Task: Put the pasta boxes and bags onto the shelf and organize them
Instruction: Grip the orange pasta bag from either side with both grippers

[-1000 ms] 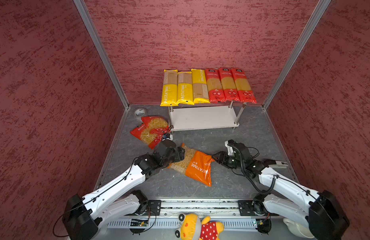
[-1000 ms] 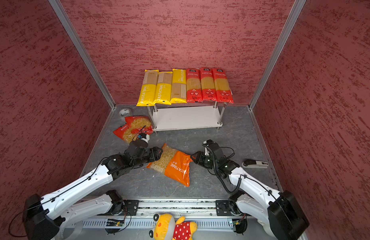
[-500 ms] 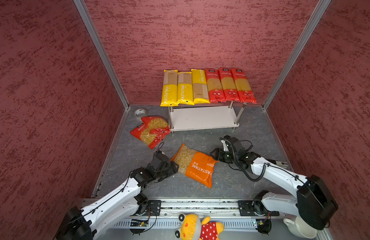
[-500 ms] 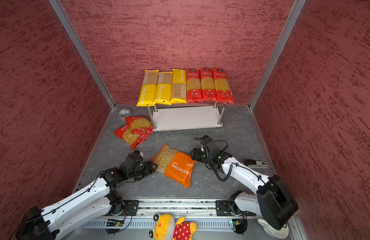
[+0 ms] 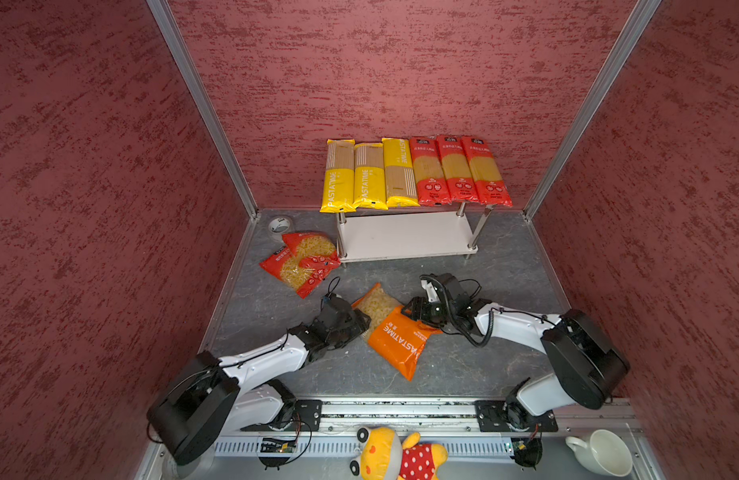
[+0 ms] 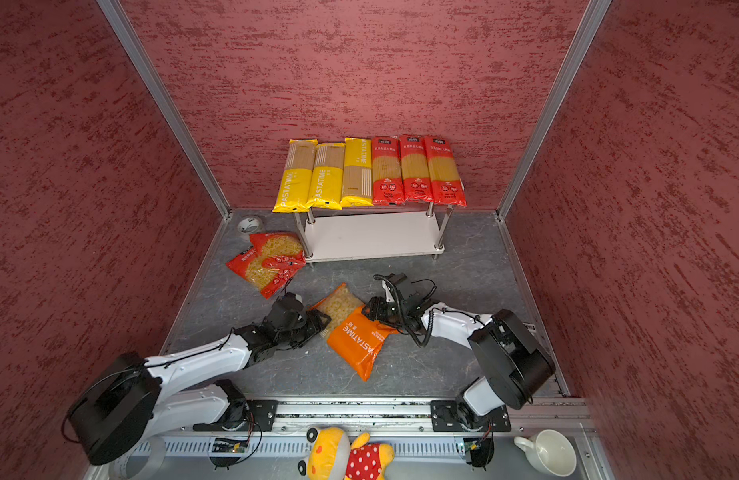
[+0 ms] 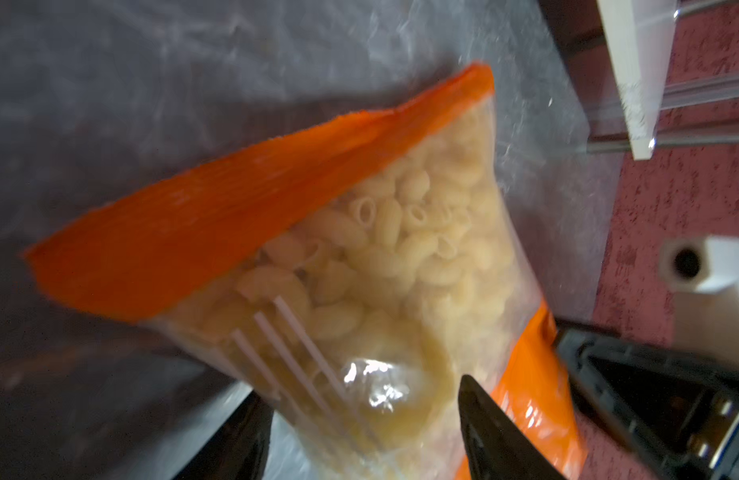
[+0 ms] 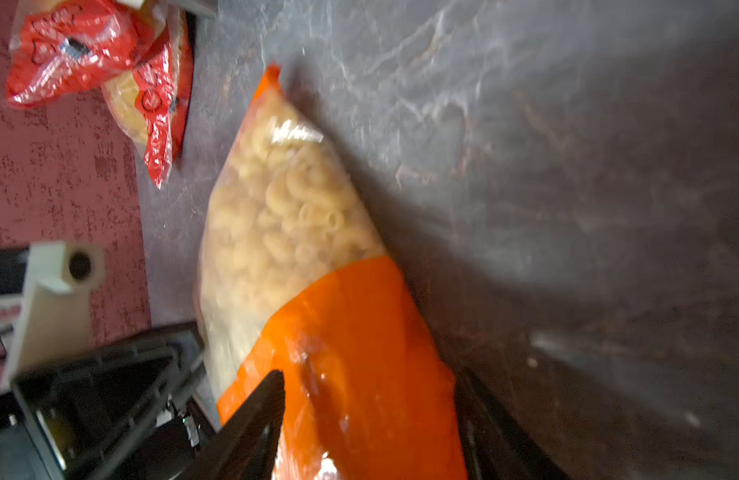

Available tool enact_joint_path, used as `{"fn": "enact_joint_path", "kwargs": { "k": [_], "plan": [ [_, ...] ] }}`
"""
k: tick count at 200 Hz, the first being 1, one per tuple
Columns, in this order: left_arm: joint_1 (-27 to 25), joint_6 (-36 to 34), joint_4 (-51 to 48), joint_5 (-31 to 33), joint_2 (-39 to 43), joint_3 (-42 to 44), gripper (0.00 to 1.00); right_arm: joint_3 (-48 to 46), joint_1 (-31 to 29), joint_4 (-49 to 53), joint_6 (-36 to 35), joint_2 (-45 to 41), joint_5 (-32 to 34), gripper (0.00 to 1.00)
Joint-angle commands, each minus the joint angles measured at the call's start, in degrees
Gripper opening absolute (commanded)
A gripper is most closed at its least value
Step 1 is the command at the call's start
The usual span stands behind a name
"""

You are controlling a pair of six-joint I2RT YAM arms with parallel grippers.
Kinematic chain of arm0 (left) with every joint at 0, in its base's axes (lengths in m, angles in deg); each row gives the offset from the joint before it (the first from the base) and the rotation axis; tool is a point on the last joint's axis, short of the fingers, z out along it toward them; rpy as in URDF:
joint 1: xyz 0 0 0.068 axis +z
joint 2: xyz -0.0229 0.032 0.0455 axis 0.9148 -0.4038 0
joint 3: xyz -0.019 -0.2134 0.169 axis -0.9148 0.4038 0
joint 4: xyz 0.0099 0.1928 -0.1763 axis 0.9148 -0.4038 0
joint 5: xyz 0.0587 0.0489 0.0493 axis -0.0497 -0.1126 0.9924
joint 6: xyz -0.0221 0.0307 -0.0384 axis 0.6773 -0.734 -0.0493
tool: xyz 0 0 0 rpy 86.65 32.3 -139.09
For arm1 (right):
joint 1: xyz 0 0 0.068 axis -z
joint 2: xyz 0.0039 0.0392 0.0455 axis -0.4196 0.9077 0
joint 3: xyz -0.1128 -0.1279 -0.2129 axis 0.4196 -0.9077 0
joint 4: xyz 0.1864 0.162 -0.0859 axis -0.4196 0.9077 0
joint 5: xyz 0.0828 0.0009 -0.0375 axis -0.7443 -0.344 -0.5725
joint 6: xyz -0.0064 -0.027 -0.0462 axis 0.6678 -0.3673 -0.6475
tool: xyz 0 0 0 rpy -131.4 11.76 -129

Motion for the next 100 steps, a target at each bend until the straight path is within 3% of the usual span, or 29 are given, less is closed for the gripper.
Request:
{"fn": "enact_joint_path", "kwargs": {
  "k": [1,23,47,81,100],
  "plan": [
    [1.55,-7.8,9.34,-7.33,-6.25,-8.99,0.7,-3.04,-3.16,-5.86,7.55,-4.24,-0.25,0.65],
    [3.06,-10.88,6.23,-12.03,-11.02,-15.77,0.7,-5.87,-3.78,-11.21,10.74,-5.49,-2.79,0.67],
    [4.98,-12.14,-0.72,-13.23,-8.73,-15.76,0.71,-14.19,2.35,-18.7,15.24,-11.52,-1.88,0.68],
    [9.01,-14.38,-8.13,-12.39,1.16,-7.57,0.73,-10.41,5.83,-2.37,7.81,-16.61,3.67,0.68],
    [9.73,-17.14,-9.76,-12.14,3.25,-5.55,0.74,-9.36,5.57,-0.14,8.88,-17.0,4.68,0.67]
  ]
}}
